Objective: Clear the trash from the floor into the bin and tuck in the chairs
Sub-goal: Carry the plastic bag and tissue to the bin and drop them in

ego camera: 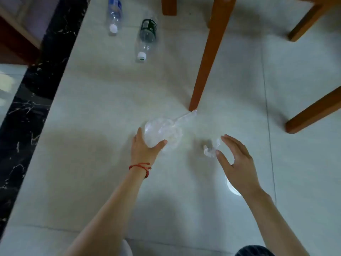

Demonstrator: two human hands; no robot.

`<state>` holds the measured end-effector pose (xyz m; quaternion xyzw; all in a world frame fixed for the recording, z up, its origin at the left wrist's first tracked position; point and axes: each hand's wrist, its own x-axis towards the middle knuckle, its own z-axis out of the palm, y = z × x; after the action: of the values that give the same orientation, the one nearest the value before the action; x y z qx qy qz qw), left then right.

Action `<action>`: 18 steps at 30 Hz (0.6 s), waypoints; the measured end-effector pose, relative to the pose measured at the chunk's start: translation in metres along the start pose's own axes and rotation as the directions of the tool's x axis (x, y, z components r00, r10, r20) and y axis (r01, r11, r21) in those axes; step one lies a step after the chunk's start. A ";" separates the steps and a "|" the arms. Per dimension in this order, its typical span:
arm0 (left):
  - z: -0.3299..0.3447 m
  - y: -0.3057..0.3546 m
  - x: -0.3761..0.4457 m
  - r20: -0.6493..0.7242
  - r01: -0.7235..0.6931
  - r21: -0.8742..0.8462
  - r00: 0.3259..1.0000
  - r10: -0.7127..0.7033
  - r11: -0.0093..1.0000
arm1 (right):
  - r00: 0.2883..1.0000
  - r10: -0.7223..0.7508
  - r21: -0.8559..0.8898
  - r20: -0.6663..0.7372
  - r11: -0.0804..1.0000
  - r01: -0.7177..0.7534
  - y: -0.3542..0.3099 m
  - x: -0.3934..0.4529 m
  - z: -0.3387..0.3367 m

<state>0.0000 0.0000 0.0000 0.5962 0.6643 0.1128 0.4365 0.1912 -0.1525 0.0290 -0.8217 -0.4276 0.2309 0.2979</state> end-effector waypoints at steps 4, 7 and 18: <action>0.018 -0.007 0.021 -0.013 0.094 -0.132 0.995 -0.096 0.987 | 0.997 -0.011 0.017 -0.074 1.000 0.012 0.016 0.006 0.011; 0.027 -0.009 0.027 -0.063 0.013 -0.173 0.998 -0.024 0.985 | 0.994 -0.011 0.023 -0.106 1.000 0.014 0.027 0.005 0.017; 0.043 -0.021 0.025 -0.034 0.072 -0.338 0.996 -0.088 0.938 | 0.992 0.001 0.069 -0.129 0.998 0.008 0.036 0.003 0.030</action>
<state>0.0185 0.0013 -0.0507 0.4825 0.6694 0.2210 0.5199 0.1940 -0.1579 -0.0181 -0.8233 -0.4007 0.1913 0.3536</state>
